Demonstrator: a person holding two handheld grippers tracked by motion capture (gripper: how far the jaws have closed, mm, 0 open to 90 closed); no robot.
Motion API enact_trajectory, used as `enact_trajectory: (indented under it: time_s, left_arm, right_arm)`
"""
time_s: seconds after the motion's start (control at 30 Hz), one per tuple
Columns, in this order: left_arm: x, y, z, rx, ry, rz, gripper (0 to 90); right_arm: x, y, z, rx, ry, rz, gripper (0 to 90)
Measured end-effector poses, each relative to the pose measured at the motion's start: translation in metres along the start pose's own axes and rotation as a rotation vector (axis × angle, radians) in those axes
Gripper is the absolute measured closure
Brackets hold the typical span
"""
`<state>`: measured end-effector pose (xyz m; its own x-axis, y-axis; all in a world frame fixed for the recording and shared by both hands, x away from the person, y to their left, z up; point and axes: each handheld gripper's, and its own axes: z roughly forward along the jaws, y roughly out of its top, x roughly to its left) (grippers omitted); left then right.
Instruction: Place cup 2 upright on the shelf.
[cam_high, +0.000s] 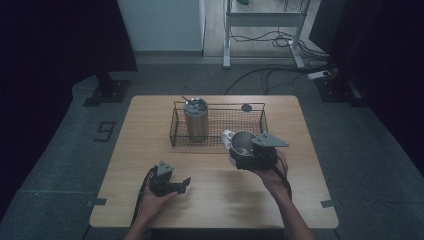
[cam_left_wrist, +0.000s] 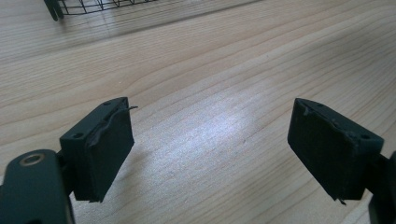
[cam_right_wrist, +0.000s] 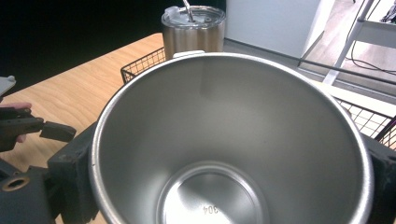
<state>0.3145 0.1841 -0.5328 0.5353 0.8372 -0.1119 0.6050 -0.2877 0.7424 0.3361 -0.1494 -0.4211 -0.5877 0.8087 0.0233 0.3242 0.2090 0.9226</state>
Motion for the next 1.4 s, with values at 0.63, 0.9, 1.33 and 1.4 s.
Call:
enact_trajectory:
  time_s: [0.63, 0.9, 1.33, 1.4]
  left_arm:
    - [0.001, 0.0, -0.002, -0.01, 0.001, -0.008, 14.5]
    - [0.001, 0.0, -0.002, -0.006, 0.001, -0.005, 14.5]
    - [0.001, 0.0, -0.002, -0.004, 0.003, -0.005, 14.5]
    - [0.001, 0.0, -0.002, -0.004, 0.002, -0.006, 14.5]
  right_arm:
    - [-0.012, 0.012, 0.008, -0.003, -0.009, 0.009, 6.5]
    - [-0.017, 0.016, 0.009, -0.003, -0.017, 0.01, 6.5]
    - [-0.025, 0.03, 0.01, -0.017, -0.016, 0.009, 6.5]
    - [-0.026, 0.031, 0.01, -0.016, -0.016, 0.009, 6.6]
